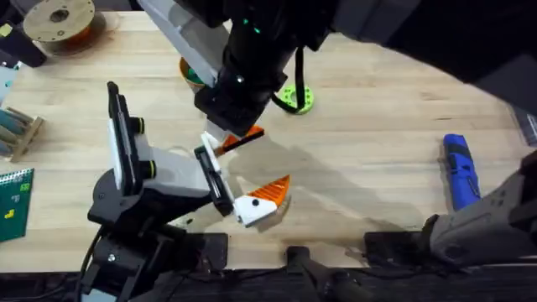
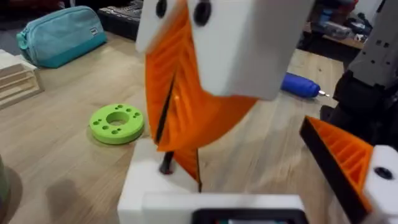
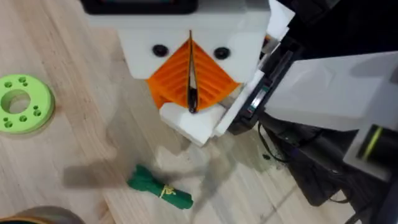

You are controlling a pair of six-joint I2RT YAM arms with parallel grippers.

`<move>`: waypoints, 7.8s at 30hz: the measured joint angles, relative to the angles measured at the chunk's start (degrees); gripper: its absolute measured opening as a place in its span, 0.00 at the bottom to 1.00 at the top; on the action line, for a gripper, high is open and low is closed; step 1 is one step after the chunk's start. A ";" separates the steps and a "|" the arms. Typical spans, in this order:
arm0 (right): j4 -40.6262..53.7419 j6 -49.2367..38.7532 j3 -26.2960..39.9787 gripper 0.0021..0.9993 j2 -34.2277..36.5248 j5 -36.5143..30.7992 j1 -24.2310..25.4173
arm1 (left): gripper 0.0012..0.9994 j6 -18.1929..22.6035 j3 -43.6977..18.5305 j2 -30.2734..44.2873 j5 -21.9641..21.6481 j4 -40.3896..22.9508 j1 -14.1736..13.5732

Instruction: Pick up the gripper from the table and insert it into the empty holder that is missing its gripper. Then pick up a screw, insert it into the mounting hole, and use the screwdriver to tighten it. Finally, clean up the table by picking up the vegetable and placing it into the bucket.

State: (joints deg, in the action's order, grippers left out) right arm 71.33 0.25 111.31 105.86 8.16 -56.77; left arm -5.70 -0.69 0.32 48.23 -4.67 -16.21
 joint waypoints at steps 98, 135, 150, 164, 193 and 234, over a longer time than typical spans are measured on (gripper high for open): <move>-7.48 3.94 -6.16 0.00 -1.49 2.64 1.16 | 0.99 -0.58 0.00 0.37 -1.39 0.09 0.03; -6.53 4.04 -5.31 0.00 -0.37 3.68 1.70 | 0.99 -2.12 0.00 0.78 -1.27 0.02 0.11; -6.56 4.07 -4.96 0.00 -0.37 3.51 1.37 | 0.99 -1.17 0.00 0.69 -1.42 0.07 0.11; -8.52 4.28 -4.74 0.00 -0.20 1.18 0.31 | 0.99 -0.63 0.00 0.61 -1.61 0.15 0.11; -6.40 4.48 -4.35 0.00 -1.14 0.66 -0.09 | 0.99 0.97 0.00 0.31 0.02 0.10 0.15; -26.54 11.48 -27.15 0.00 -21.13 2.00 5.12 | 0.99 0.95 0.00 0.31 0.02 0.07 0.15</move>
State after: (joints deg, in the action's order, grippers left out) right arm 44.79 11.73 84.16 84.73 10.16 -51.66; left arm -4.75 -0.69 0.62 48.25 -4.60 -16.05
